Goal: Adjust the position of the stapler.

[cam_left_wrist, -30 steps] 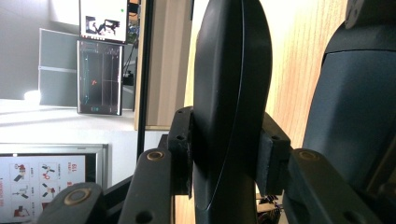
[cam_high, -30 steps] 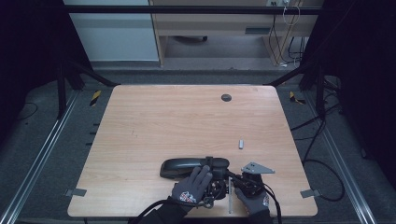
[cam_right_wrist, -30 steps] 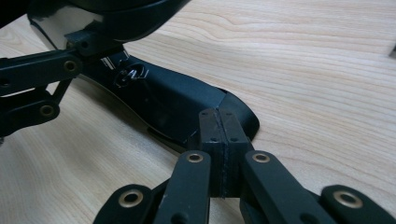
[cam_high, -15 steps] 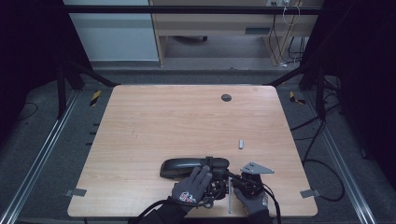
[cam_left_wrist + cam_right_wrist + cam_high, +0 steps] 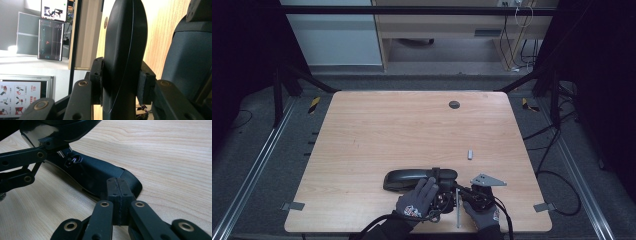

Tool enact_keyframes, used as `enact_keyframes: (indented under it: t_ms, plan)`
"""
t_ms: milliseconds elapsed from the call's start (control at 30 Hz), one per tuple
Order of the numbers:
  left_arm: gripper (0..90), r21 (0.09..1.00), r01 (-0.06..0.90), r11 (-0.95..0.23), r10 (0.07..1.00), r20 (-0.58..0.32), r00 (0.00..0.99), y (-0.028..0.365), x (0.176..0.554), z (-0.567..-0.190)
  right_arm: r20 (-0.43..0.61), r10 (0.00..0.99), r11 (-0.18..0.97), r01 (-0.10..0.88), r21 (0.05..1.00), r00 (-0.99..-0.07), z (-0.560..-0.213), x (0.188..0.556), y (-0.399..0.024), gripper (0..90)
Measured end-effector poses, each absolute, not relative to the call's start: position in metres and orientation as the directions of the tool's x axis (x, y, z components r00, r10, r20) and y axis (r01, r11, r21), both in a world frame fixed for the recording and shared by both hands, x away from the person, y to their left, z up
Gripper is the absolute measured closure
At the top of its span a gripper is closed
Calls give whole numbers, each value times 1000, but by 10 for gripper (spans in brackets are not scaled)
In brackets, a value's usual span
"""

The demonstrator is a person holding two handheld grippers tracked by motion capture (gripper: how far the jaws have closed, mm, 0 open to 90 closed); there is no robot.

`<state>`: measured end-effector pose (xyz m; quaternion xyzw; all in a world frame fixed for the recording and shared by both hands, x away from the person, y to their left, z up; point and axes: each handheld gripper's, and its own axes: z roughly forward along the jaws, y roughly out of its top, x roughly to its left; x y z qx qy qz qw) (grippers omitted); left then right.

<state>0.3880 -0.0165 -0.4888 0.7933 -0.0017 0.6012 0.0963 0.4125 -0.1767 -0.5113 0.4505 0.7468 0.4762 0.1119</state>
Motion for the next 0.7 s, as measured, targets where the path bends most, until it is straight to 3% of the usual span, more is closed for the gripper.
enact_keyframes:
  t_ms: [300,400,533,700]
  plan:
    - [641,156,-119,-980,121,957,262,-16,388,-490,258,778,145,564,813,-572,-511,412,-177,900]
    - [655,321,-67,-945,292,917,271,-2,390,-455,251,779,150,560,815,-574,-512,412,-178,900]
    - [651,289,-88,-953,253,924,287,2,393,-456,262,778,150,573,806,-571,-512,413,-178,900]
    - [655,327,-87,-941,293,916,274,3,393,-456,245,795,164,585,794,-555,-512,413,-179,900]
